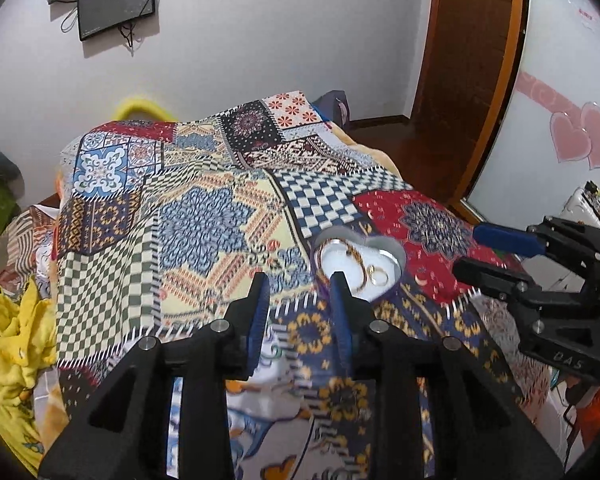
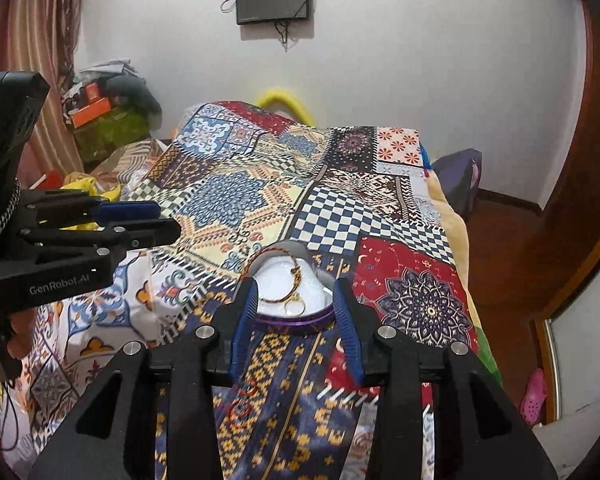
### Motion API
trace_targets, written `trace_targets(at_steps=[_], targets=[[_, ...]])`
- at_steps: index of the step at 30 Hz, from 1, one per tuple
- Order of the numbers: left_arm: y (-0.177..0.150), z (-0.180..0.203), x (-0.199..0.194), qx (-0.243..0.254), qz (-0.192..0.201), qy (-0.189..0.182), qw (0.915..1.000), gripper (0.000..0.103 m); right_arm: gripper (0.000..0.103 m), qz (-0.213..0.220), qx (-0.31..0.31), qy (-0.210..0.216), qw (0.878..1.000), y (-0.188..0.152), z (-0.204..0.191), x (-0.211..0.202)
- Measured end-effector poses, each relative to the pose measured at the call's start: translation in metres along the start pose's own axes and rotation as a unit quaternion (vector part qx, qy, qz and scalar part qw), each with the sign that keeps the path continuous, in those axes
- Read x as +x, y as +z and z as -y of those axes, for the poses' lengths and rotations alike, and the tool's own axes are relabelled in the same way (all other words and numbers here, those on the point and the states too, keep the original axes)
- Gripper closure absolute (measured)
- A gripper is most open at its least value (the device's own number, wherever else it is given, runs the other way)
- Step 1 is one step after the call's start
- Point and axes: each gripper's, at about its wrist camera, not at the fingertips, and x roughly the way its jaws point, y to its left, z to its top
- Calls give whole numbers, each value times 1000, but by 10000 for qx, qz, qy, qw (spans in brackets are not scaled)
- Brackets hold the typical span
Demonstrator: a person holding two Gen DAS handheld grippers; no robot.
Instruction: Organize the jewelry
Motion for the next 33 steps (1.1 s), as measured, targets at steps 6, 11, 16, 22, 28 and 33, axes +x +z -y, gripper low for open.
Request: trace_targets(at_steps=[6, 11, 16, 22, 28, 33], targets=[[-27, 0, -6, -4, -182, 18, 9998, 71, 67, -98, -1, 52, 9999, -14, -8, -3], [-52, 0, -1, -20, -456, -17, 9990, 71, 67, -220, -16, 85, 9997, -29, -13, -4], [-73, 3, 4, 29, -724, -59, 9974, 71, 67, -460, 18, 96, 9989, -51, -16, 1], [-92, 9, 10, 224, -1032, -238, 9941, 71, 67, -895, 136, 143, 9958, -80, -14, 18], [-101, 20, 13, 463, -1031, -316, 9931, 71, 67, -1033, 80, 298, 9942, -91, -22, 24], [-100, 21, 23, 391, -1047, -494, 9925, 71, 67, -992, 17, 377, 9944, -88, -30, 30]])
